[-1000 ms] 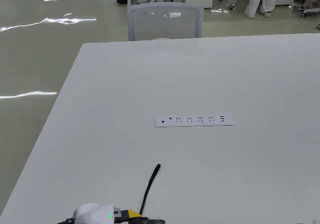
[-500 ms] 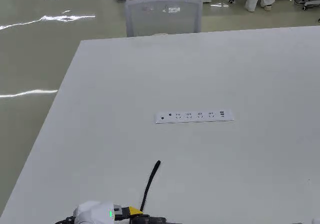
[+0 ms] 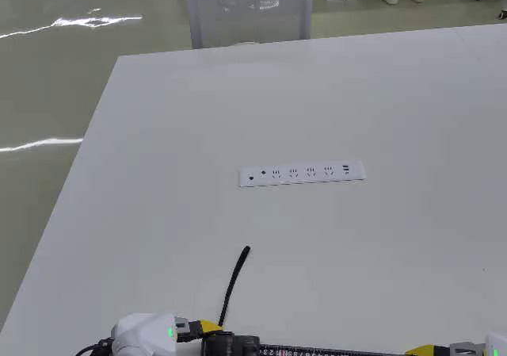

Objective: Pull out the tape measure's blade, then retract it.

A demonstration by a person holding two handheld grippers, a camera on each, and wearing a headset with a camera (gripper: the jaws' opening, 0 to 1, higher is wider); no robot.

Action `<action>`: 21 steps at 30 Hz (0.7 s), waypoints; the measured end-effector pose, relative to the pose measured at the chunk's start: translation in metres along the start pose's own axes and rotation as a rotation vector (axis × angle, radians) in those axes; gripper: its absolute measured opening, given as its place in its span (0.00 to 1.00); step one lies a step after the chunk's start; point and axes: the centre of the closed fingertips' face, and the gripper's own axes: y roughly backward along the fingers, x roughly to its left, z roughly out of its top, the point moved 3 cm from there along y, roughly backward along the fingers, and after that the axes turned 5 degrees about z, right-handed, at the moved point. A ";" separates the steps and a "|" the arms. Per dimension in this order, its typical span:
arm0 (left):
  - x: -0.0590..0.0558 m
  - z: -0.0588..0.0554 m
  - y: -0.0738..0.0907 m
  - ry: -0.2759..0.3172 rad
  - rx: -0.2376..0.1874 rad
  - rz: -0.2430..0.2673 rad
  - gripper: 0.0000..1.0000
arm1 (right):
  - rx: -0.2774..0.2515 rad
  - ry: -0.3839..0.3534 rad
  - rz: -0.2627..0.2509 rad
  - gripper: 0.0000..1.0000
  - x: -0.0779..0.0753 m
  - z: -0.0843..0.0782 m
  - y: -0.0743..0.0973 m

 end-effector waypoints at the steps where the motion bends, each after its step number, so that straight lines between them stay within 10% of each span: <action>1: 0.000 0.000 0.000 0.001 0.000 0.000 0.32 | 0.001 -0.001 0.000 0.10 -0.001 -0.002 0.000; 21: 0.000 0.000 -0.001 0.013 -0.008 0.005 0.33 | -0.011 -0.011 -0.010 0.11 0.000 -0.007 -0.002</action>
